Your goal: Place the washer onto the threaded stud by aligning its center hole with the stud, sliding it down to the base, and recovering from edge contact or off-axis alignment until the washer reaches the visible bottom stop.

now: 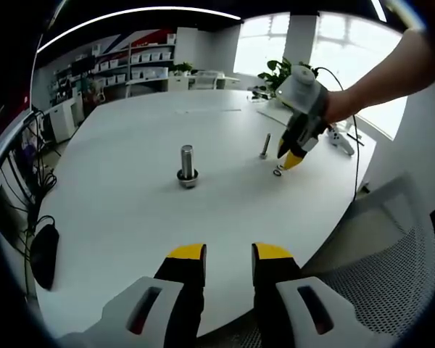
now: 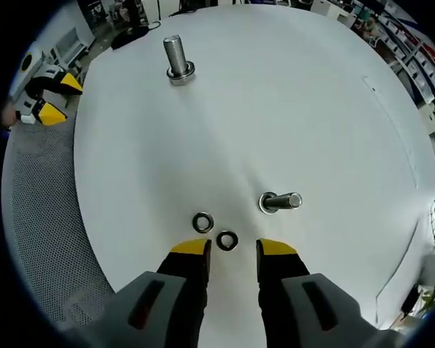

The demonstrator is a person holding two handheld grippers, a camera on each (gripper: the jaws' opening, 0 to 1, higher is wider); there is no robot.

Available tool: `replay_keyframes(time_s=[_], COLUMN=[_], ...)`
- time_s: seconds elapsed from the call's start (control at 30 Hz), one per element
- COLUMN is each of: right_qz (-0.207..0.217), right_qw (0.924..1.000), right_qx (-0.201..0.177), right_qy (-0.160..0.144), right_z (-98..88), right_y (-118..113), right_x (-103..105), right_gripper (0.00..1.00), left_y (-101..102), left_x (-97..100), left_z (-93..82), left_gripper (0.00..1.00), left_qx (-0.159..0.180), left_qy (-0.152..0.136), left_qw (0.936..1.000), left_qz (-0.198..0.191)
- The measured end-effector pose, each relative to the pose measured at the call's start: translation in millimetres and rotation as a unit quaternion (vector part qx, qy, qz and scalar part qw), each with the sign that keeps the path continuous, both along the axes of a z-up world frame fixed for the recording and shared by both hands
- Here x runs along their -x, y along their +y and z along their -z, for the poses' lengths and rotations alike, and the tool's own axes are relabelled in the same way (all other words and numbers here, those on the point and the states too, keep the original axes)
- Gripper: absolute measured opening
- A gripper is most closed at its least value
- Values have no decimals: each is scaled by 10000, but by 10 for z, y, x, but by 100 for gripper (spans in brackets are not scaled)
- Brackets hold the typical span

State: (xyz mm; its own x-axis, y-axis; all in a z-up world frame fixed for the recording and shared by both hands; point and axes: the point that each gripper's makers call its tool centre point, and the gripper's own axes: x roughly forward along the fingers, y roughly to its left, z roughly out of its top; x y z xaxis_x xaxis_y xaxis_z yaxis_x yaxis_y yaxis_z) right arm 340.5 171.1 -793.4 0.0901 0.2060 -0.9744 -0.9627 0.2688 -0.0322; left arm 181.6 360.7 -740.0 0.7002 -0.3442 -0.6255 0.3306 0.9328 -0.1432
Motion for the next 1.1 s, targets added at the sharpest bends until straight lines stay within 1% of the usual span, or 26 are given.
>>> replay_keyframes(time_s=[0.3,0.47,0.63,0.83,0.93,1.0,1.03,1.07,1.1], right_qz=[-83,9,12,-19,-10,61,41,-138,-193], right_qw=[9999,10000,9999,9999,9997,9998,9999,9999,9998], right_qx=[83,-30,-133,-113,-220,-193,-156,-64,-36], right_qy=[27,54,59,78,47,38,50,41,40], right_z=[64,54,56,61,59,70,76,76,78], right_y=[-15,17,15,17,3,3,13,17,20], right_x=[45,72,78,68,30,-12,-4,3,6], right_gripper=[26,24,24,24,20,16,16,16,16], left_y=[7,11,17,21,27,30,32,34,36], left_x=[-2,-2,-2,-1,-3,1,-1,-3,-5], left_z=[-1,15,13,13,20,16,19,20,22], left_gripper=[24,24,24,24,24,24,24,24,24], left_qx=[-1,-1,-24,-32,-48,-59,-50,-48,-53], left_qy=[-1,33,30,30,36,35,39,38,37], left_qw=[10000,10000,10000,10000,10000,10000,10000,10000,10000], left_qz=[-17,-28,-35,-38,-45,-50,-62,-67,-67])
